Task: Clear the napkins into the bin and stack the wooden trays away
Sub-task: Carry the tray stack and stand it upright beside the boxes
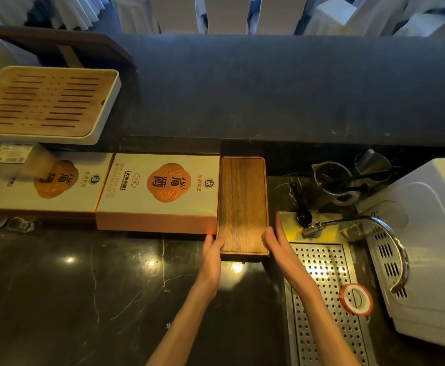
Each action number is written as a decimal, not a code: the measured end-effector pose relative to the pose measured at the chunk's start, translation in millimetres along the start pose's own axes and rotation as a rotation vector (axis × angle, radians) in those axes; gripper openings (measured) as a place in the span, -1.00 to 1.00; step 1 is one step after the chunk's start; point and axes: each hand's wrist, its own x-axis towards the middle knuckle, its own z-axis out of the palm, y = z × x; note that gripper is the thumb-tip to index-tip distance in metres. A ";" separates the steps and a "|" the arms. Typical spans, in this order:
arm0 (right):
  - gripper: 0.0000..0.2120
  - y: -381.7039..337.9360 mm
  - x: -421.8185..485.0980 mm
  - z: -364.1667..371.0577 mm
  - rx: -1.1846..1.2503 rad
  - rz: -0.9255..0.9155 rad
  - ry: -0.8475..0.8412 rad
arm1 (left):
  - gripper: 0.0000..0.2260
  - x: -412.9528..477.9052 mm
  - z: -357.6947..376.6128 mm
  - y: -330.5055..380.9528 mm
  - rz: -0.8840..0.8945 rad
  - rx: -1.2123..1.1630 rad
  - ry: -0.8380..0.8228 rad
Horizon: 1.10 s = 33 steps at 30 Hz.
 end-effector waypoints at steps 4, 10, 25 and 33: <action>0.15 13.5 -17.7 10.2 -0.038 -0.041 -0.090 | -0.49 -5.8 2.8 0.1 -0.012 0.051 -0.063; -0.01 13.7 -15.6 12.7 -0.075 -0.102 -0.091 | -0.54 -9.5 9.9 -1.6 0.002 0.058 -0.007; -0.19 26.3 -66.6 21.0 -1.157 -0.336 0.211 | -0.46 -72.5 8.3 -14.4 0.755 1.172 0.126; -0.24 30.1 -66.6 20.9 -1.147 -0.328 0.163 | -0.33 -71.4 12.0 -17.2 0.518 1.554 0.057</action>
